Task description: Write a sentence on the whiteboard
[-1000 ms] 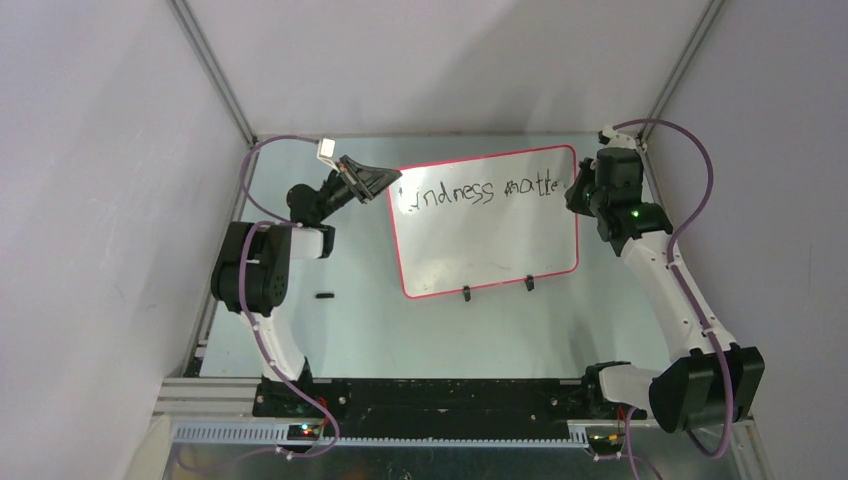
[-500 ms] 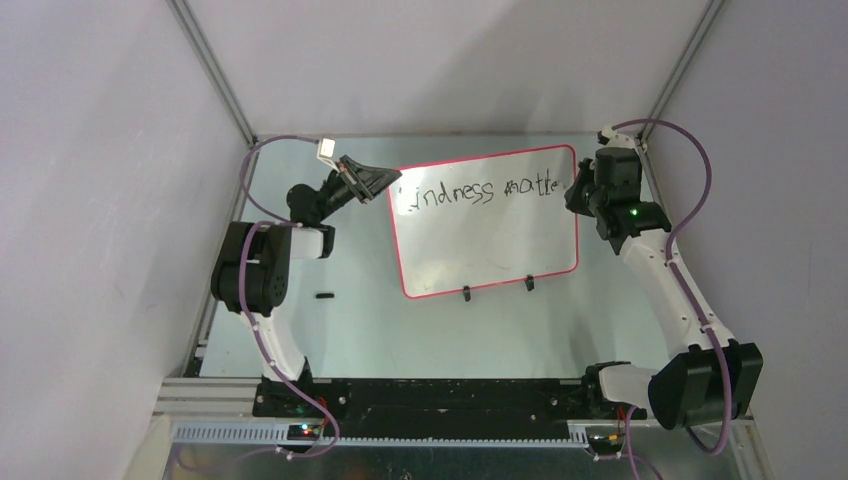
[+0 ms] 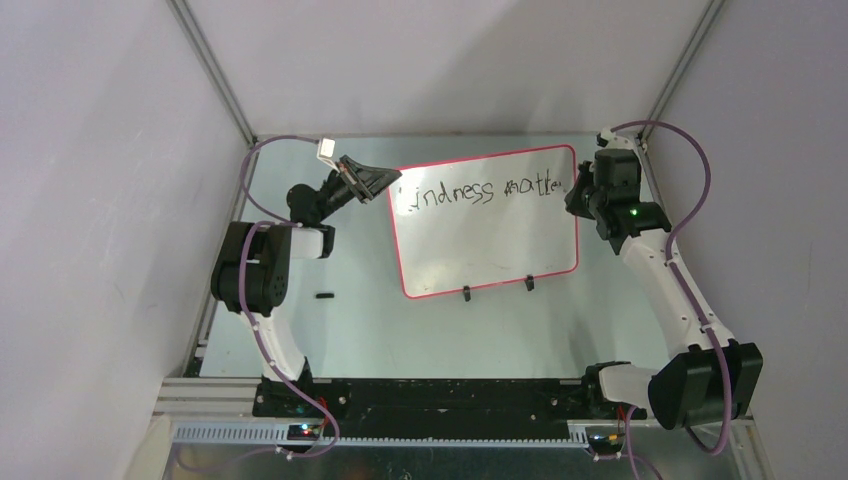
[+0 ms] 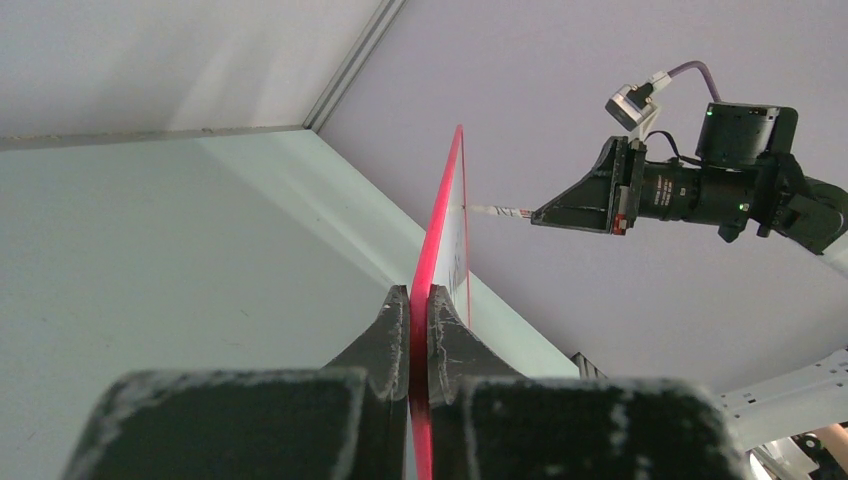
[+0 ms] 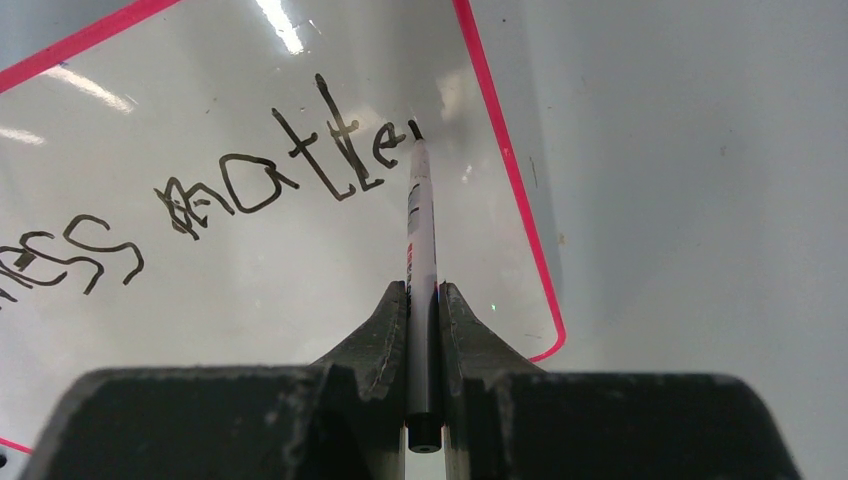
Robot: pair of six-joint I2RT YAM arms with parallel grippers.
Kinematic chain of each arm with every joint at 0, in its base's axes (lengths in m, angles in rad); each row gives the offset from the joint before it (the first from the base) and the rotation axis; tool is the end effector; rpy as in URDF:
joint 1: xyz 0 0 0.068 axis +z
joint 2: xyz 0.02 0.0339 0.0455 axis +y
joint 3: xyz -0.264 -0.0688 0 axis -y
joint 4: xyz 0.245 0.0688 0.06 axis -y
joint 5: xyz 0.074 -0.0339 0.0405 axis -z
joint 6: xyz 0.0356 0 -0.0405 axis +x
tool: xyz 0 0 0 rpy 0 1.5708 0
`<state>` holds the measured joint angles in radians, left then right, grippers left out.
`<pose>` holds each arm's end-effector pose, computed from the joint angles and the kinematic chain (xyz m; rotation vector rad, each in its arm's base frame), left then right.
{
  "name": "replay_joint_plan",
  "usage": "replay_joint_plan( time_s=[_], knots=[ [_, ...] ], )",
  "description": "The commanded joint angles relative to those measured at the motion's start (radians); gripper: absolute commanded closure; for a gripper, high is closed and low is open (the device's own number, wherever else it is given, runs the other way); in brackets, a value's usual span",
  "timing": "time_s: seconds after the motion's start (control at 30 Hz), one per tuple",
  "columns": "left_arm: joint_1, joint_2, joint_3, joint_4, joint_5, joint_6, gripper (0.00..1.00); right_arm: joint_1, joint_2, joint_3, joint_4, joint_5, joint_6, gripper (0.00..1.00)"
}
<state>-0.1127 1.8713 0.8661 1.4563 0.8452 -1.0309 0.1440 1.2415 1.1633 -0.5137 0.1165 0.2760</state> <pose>0.3626 -0.0678 0.2335 0.2311 1.4030 -1.4344 0.2721 0.0353 0.3430 0.2094 2.1503 0.1166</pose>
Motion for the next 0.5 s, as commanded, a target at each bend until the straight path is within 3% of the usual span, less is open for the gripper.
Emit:
replay_joint_plan(
  time_s=[0.0,0.47],
  knots=[
    [0.020,-0.021,0.012,0.052,0.018,0.043,1.00,0.008,-0.008,0.016,-0.023,0.022,-0.011,1.00],
    [0.020,-0.021,0.012,0.050,0.018,0.043,1.00,-0.001,-0.005,0.020,0.020,0.007,-0.008,1.00]
  ],
)
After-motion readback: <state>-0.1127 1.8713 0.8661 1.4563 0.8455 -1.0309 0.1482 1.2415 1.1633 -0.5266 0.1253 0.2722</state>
